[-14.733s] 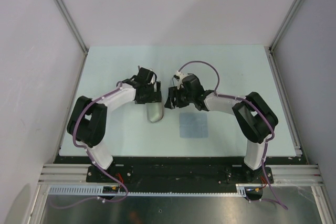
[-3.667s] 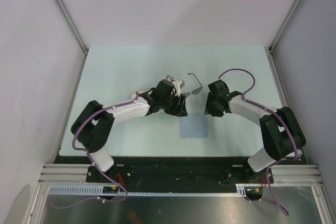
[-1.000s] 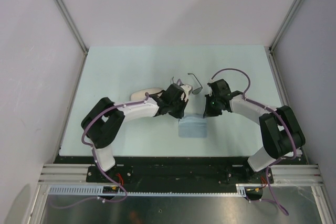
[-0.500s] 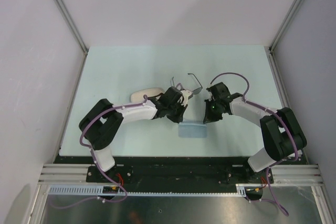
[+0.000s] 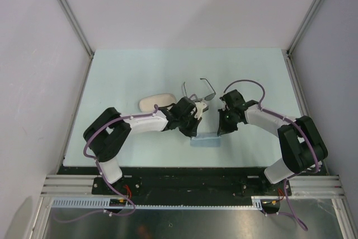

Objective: Organize the sunglasses

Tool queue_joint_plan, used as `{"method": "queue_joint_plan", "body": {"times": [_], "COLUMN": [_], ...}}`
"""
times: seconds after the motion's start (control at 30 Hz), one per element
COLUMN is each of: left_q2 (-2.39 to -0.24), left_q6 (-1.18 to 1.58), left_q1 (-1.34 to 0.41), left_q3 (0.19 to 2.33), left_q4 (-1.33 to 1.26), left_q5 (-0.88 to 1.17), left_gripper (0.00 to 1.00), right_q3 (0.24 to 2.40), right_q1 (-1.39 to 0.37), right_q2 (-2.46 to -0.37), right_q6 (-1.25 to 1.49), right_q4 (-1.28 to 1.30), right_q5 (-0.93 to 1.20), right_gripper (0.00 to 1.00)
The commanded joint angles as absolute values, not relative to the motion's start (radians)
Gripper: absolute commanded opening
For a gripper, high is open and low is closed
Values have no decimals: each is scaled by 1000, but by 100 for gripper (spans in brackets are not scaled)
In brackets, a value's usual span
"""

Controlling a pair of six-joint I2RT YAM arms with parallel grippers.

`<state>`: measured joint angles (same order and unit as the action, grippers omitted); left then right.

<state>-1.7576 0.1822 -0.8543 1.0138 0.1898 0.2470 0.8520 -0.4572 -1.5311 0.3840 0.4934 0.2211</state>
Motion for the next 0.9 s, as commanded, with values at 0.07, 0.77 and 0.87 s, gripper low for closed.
{"method": "queue_joint_plan", "body": {"times": [0.07, 0.77, 0.87], "left_q2": [-1713, -1706, -1703], "left_q6": [149, 144, 140], "left_q1": [-867, -870, -870], "left_q3": [1000, 986, 973], "left_q4": [169, 169, 170], "left_q5": [264, 244, 259], "left_gripper": [0, 0, 0], "right_q3": [841, 818, 811], "right_q1": [-462, -485, -488], "right_q2": [-1516, -1519, -1514], "right_q6": [379, 410, 414], "right_q4": [515, 505, 508], "right_q5": [256, 253, 247], "right_gripper": [0, 0, 0]}}
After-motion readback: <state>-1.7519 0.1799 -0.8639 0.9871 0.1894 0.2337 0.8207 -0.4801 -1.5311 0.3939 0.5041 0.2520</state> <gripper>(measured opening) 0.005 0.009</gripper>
